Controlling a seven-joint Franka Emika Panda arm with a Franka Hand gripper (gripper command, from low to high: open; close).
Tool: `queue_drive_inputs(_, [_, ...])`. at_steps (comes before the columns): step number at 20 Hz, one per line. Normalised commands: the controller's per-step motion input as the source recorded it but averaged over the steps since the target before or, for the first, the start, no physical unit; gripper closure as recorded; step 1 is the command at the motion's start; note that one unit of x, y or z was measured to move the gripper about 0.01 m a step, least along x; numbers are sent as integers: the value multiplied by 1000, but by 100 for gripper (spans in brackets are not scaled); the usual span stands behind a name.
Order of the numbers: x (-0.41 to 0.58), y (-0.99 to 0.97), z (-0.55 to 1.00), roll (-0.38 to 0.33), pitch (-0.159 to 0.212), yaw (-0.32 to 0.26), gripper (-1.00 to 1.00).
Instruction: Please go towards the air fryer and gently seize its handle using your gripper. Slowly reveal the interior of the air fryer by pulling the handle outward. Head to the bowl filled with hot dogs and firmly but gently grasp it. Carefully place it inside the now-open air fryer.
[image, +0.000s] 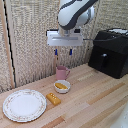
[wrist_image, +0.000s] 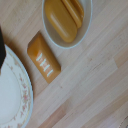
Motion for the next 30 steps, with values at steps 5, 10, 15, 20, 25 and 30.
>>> queue_drive_inputs(5, [-48, 11, 0, -375, -45, -6, -100])
queue_drive_inputs(10, [-5, 3, -5, -375, -77, -9, -100])
queue_drive_inputs(15, [0, -3, -3, -375, -123, -83, -100])
queue_drive_inputs(20, [-3, -54, -113, -341, -151, -145, -100])
queue_drive_inputs(25, [0, -109, -150, -305, -170, -169, -100])
queue_drive_inputs(30, [-3, -172, -182, -279, -195, -148, -100])
